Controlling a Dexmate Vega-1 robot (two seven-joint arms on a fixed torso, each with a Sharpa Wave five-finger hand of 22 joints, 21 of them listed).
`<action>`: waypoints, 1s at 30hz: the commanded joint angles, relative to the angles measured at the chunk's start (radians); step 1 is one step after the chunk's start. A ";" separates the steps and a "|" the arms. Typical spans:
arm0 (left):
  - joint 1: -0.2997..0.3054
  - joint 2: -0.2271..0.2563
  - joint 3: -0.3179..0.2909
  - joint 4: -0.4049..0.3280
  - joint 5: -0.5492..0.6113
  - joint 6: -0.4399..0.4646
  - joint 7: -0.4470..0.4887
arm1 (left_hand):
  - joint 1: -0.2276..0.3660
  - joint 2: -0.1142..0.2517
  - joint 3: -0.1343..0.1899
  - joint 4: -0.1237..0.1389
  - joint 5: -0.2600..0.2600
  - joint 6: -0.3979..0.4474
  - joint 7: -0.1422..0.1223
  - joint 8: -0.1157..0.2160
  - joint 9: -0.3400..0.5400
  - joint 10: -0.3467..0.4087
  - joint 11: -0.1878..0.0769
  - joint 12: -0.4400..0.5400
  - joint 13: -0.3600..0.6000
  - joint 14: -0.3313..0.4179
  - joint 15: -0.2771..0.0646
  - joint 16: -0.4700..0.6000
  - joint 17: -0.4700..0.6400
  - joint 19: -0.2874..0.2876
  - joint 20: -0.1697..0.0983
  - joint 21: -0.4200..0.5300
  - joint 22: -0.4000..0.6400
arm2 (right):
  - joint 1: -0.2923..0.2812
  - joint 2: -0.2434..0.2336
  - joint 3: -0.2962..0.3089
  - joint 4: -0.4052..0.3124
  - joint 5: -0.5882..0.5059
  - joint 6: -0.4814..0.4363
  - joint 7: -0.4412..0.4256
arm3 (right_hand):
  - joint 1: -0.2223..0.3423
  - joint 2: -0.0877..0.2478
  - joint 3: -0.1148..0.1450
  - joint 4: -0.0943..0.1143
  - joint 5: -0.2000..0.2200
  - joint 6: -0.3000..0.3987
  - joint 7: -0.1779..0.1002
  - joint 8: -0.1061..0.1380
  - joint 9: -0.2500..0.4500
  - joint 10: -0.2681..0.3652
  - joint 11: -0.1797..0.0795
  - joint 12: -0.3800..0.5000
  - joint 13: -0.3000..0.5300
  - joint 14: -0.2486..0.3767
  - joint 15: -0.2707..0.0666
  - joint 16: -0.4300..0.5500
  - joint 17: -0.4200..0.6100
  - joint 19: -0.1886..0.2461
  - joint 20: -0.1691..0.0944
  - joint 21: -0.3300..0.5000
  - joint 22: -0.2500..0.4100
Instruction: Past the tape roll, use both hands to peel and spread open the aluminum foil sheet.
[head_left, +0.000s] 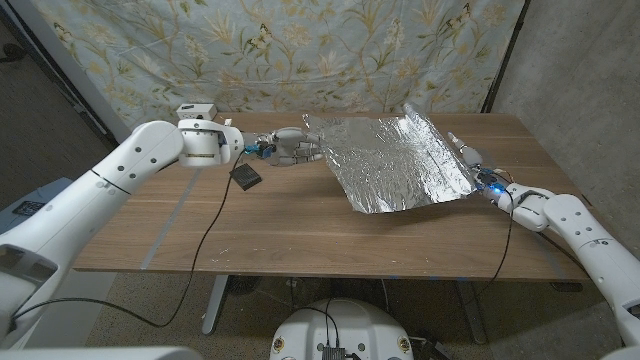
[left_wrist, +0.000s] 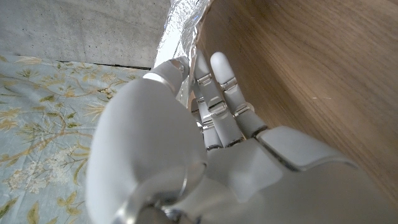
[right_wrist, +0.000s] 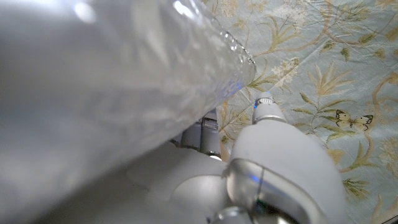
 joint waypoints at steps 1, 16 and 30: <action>0.064 0.040 -0.044 -0.044 -0.055 -0.037 0.029 | 0.002 -0.009 0.008 -0.001 0.007 0.018 0.019 -0.002 0.003 0.078 -0.070 -0.003 0.004 0.031 -0.024 0.006 0.000 0.005 -0.004 0.002 -0.001 | -0.021 -0.007 -0.006 -0.048 0.006 -0.014 -0.028 | -0.006 0.004 -0.001 -0.001 0.000 0.002 -0.002 0.003 0.004 0.006 -0.001 -0.003 0.003 -0.003 -0.010 0.004 0.003 0.002 -0.001 0.001 0.002; 0.119 0.077 -0.063 -0.092 -0.106 -0.071 0.071 | 0.003 -0.009 0.007 -0.001 0.007 0.018 0.019 -0.002 0.003 0.079 -0.072 -0.005 0.003 0.031 -0.024 0.007 0.000 0.005 -0.004 0.002 -0.001 | -0.040 -0.030 -0.008 -0.066 0.013 -0.027 -0.032 | -0.009 0.002 -0.003 0.000 0.000 0.000 -0.001 0.001 0.004 0.006 0.000 -0.008 0.006 -0.003 -0.011 0.004 0.004 0.002 0.001 0.002 0.002; 0.143 0.126 -0.083 -0.096 -0.136 -0.084 0.047 | 0.002 -0.008 0.007 0.000 0.007 0.018 0.019 -0.002 0.003 0.079 -0.070 -0.005 0.007 0.029 -0.024 0.008 0.003 0.006 -0.004 0.004 0.000 | -0.015 -0.028 -0.026 -0.057 0.004 -0.030 -0.040 | -0.007 0.004 -0.002 -0.002 0.001 0.000 -0.001 0.000 0.004 0.008 -0.003 -0.012 0.009 -0.003 -0.012 0.005 0.006 0.003 0.000 0.003 0.002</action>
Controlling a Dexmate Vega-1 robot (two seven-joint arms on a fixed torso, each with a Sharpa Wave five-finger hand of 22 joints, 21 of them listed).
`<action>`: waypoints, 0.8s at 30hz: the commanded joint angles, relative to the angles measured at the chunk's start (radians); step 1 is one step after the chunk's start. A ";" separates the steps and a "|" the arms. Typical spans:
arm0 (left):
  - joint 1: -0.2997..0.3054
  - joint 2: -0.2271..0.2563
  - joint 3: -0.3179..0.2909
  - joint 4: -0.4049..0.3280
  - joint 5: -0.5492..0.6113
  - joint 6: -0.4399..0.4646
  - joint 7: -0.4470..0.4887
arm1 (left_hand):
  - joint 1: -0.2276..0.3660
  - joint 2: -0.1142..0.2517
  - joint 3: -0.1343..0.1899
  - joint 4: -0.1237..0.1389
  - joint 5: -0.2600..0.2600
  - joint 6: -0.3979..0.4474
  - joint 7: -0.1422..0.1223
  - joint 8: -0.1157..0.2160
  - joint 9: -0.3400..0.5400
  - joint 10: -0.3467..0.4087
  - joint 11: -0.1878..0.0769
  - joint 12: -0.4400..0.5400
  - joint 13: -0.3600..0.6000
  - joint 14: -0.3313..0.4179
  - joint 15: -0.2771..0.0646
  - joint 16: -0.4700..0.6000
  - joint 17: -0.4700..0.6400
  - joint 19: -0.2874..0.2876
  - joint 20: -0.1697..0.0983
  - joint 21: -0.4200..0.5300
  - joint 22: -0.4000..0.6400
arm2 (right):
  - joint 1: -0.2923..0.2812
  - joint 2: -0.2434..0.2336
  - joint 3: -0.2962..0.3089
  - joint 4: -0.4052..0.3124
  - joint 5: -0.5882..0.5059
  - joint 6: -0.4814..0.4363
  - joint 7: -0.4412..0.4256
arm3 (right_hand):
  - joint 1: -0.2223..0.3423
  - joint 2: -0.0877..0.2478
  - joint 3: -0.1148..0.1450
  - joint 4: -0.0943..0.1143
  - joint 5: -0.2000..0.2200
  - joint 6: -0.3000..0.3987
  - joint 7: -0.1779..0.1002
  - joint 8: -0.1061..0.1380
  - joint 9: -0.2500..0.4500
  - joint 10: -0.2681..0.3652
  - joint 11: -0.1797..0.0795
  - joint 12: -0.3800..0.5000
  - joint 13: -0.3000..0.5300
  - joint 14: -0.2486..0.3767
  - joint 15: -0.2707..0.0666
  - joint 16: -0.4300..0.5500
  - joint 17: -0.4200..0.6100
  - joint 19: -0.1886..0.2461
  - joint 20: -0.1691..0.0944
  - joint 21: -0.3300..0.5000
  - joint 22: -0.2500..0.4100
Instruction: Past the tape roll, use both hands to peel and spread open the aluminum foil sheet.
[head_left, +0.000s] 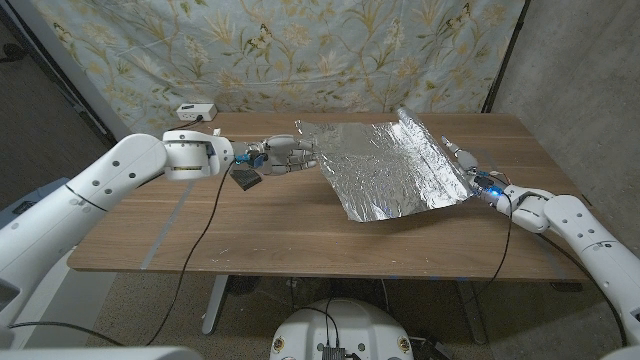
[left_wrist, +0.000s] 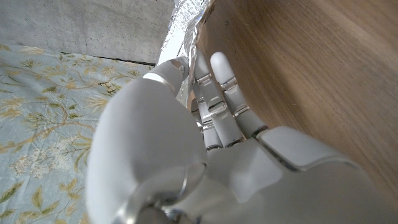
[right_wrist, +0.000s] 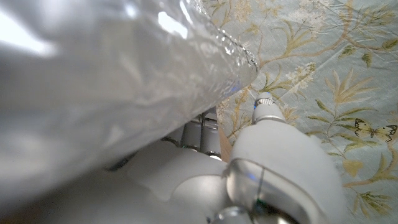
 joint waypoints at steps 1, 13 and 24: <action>0.019 0.039 -0.014 -0.003 -0.026 -0.015 -0.025 | 0.003 -0.008 0.008 0.000 0.006 0.018 0.019 -0.002 0.003 0.079 -0.070 -0.005 0.005 0.030 -0.025 0.004 0.004 0.005 -0.004 0.003 -0.001 | 0.018 -0.002 -0.012 0.003 -0.005 -0.004 -0.011 | -0.003 -0.001 -0.003 -0.001 0.001 0.000 -0.002 0.000 0.004 0.008 -0.001 -0.002 0.004 0.001 -0.008 0.005 0.006 0.001 -0.001 0.003 0.002; 0.019 0.057 -0.018 0.005 -0.032 -0.016 -0.043 | 0.002 -0.009 0.008 0.000 0.006 0.017 0.019 -0.002 0.003 0.080 -0.071 -0.009 0.002 0.029 -0.023 0.006 0.008 0.005 -0.003 0.005 0.000 | 0.030 0.000 -0.020 0.006 -0.010 -0.004 -0.019 | -0.002 0.000 -0.002 -0.003 0.002 0.000 -0.003 -0.001 0.004 0.011 -0.002 -0.005 0.006 0.001 -0.008 0.005 0.006 0.003 0.001 0.004 0.002; 0.006 0.061 -0.013 0.019 -0.023 -0.012 -0.065 | 0.002 -0.009 0.008 0.000 0.006 0.019 0.018 -0.002 0.003 0.082 -0.071 -0.009 0.004 0.030 -0.022 0.007 0.010 0.005 -0.003 0.005 0.000 | 0.024 0.010 -0.019 0.002 -0.008 0.007 -0.029 | 0.000 0.000 -0.002 -0.004 0.002 0.004 -0.004 0.000 0.004 0.012 -0.003 -0.007 0.008 0.002 -0.007 0.006 0.008 0.002 0.000 0.004 0.002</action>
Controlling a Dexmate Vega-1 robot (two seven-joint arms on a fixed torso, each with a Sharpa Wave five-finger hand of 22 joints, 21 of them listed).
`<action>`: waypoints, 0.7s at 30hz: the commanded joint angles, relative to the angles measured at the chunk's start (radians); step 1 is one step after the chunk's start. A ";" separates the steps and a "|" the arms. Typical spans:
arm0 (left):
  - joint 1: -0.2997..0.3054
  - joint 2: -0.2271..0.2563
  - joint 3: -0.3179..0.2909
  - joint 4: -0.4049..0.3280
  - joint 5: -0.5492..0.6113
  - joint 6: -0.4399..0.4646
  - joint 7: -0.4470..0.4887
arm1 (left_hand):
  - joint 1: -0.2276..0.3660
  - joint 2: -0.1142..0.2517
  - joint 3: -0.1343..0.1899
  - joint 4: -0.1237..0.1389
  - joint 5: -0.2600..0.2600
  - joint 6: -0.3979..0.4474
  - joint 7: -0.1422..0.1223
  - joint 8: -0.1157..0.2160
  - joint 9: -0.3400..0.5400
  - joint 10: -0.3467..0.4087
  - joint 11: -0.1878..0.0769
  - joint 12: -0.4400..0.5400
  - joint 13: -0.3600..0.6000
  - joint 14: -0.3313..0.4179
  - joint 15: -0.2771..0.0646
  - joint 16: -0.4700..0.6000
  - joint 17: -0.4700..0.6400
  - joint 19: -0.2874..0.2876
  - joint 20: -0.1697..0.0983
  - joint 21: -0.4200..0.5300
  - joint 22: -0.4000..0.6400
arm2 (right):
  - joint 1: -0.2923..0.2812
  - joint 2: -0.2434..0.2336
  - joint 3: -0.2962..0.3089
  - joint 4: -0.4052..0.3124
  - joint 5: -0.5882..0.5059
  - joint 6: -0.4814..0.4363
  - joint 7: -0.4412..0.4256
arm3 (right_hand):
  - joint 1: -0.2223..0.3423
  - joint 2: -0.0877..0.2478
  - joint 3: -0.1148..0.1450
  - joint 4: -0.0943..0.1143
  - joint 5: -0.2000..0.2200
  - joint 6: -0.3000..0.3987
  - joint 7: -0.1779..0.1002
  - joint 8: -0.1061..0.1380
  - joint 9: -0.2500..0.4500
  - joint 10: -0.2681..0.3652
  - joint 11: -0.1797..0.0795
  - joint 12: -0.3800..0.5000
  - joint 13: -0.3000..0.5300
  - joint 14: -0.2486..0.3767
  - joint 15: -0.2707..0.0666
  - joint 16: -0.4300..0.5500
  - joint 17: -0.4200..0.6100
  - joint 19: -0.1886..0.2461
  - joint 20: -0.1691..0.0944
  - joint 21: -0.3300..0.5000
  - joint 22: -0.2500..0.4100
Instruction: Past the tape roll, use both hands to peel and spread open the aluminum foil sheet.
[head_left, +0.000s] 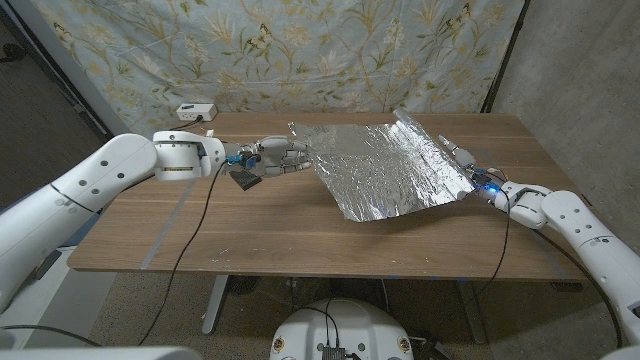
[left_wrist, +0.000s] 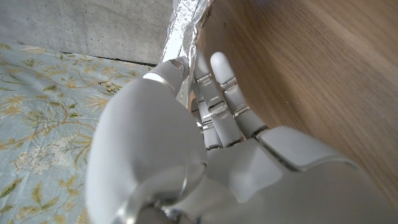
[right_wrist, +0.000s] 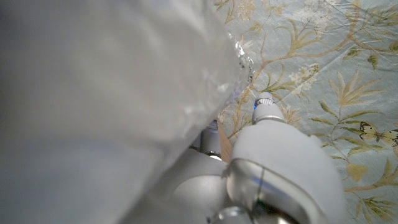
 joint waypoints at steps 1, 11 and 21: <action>-0.012 0.010 0.001 0.010 0.003 0.005 -0.017 | 0.001 -0.010 0.008 0.000 0.006 0.015 0.018 -0.002 0.003 0.078 -0.073 -0.002 0.003 0.029 -0.023 0.007 0.005 0.005 -0.003 0.006 0.000 | -0.003 0.013 0.000 -0.002 0.001 0.014 -0.010 | 0.000 0.000 -0.002 -0.004 0.002 0.004 -0.005 0.000 0.005 0.009 0.000 -0.003 0.003 0.002 -0.007 0.006 0.003 0.002 0.000 0.004 0.002; -0.004 0.023 -0.013 0.000 -0.006 0.003 -0.023 | 0.002 -0.010 0.009 -0.001 0.006 0.014 0.018 -0.002 0.002 0.081 -0.071 -0.002 0.005 0.029 -0.023 0.008 0.006 0.005 -0.005 0.007 0.000 | -0.005 0.019 0.001 0.002 0.000 0.024 -0.005 | -0.001 0.001 -0.002 -0.003 0.002 0.003 -0.005 -0.001 0.005 0.009 -0.002 -0.006 0.005 -0.001 -0.009 0.005 0.004 0.000 0.003 0.003 0.002; -0.005 0.025 -0.013 0.001 -0.007 0.004 -0.041 | 0.003 -0.010 0.010 -0.001 0.006 0.013 0.019 -0.003 0.003 0.078 -0.070 -0.003 0.007 0.029 -0.022 0.008 0.006 0.005 -0.004 0.007 0.000 | -0.026 0.007 0.018 -0.011 0.008 0.027 -0.010 | 0.002 0.001 -0.002 -0.006 0.002 0.004 -0.004 -0.001 0.005 0.012 -0.002 -0.007 0.006 0.002 -0.010 0.008 0.006 0.002 0.003 0.004 0.002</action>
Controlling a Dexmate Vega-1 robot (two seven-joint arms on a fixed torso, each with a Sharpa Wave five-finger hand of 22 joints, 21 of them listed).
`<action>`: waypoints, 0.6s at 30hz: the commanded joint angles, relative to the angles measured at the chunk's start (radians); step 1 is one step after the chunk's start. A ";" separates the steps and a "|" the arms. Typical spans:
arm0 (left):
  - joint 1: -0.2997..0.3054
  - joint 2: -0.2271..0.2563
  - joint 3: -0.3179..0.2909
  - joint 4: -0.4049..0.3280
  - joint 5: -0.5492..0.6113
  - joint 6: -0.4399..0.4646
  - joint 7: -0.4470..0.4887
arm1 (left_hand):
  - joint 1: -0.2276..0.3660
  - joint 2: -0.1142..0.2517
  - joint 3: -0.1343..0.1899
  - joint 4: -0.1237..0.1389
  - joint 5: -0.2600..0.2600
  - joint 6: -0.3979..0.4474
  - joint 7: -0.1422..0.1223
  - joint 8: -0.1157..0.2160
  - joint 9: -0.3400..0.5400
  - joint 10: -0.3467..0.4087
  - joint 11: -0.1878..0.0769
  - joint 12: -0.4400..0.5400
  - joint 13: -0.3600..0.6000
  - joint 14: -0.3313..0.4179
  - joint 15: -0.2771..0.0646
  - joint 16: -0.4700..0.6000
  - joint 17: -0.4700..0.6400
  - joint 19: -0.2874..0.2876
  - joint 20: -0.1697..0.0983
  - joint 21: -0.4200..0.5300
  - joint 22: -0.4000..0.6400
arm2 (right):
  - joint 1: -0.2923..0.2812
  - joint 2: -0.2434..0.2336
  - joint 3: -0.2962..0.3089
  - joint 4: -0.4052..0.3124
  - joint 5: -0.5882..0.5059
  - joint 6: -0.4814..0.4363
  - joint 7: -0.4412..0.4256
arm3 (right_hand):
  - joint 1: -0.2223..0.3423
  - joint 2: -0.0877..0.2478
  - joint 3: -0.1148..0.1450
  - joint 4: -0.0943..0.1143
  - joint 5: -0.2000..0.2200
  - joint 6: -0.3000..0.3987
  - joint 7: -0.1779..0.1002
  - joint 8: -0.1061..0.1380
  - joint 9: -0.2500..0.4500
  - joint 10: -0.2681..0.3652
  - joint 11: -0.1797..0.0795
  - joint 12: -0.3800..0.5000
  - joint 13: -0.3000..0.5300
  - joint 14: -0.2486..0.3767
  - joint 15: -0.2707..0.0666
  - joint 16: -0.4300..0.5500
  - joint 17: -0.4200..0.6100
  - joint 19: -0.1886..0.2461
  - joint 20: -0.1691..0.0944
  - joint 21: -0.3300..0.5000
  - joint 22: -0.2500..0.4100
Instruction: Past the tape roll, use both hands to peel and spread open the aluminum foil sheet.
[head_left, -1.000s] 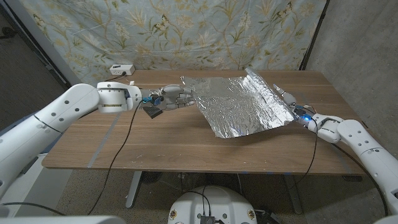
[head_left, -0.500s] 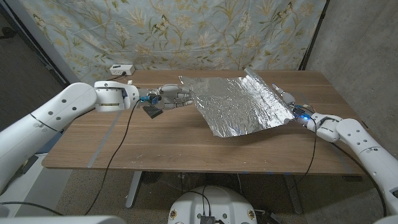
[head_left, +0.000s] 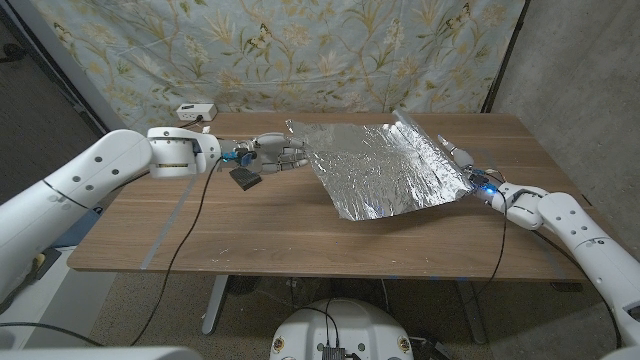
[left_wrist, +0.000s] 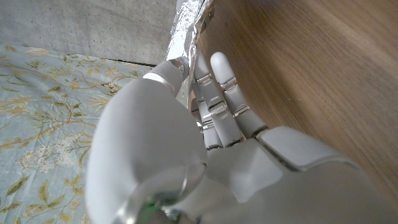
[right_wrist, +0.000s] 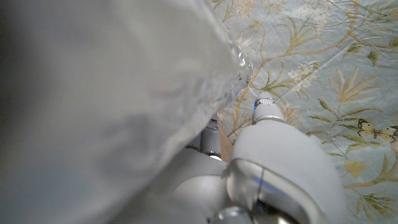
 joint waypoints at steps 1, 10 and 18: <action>0.003 0.008 -0.003 -0.004 -0.003 0.000 -0.012 | 0.002 -0.010 0.008 0.001 0.007 0.010 0.019 -0.003 0.003 0.075 -0.071 -0.003 0.004 0.028 -0.022 0.009 0.002 0.005 -0.003 0.007 0.000 | -0.019 -0.009 0.017 -0.012 0.008 0.010 -0.005 | 0.002 0.001 -0.002 -0.005 0.002 0.004 -0.005 -0.001 0.004 0.010 0.001 -0.003 0.003 0.003 -0.009 0.008 0.005 0.002 0.003 0.004 0.002; 0.002 0.001 0.004 0.001 0.004 -0.005 -0.011 | 0.002 -0.010 0.009 0.001 0.007 0.010 0.019 -0.003 0.003 0.076 -0.072 -0.005 0.001 0.028 -0.020 0.007 0.000 0.004 -0.004 0.007 -0.001 | -0.022 -0.011 0.019 -0.012 0.009 0.010 -0.002 | 0.001 0.001 -0.002 -0.005 0.002 0.005 -0.008 -0.001 0.004 0.010 0.000 -0.006 0.005 0.001 -0.009 0.006 0.005 0.000 0.002 0.004 0.002; -0.005 -0.010 0.013 0.018 0.014 -0.007 -0.031 | 0.002 -0.010 0.009 0.002 0.007 0.011 0.015 -0.002 0.003 0.076 -0.073 -0.005 0.003 0.026 -0.020 0.007 0.001 0.003 -0.003 0.007 -0.001 | -0.025 -0.014 0.022 -0.015 0.009 0.013 -0.001 | 0.000 0.002 -0.003 -0.004 0.002 0.005 -0.008 -0.001 0.004 0.010 -0.001 -0.008 0.006 0.002 -0.010 0.007 0.006 -0.001 0.000 0.004 0.002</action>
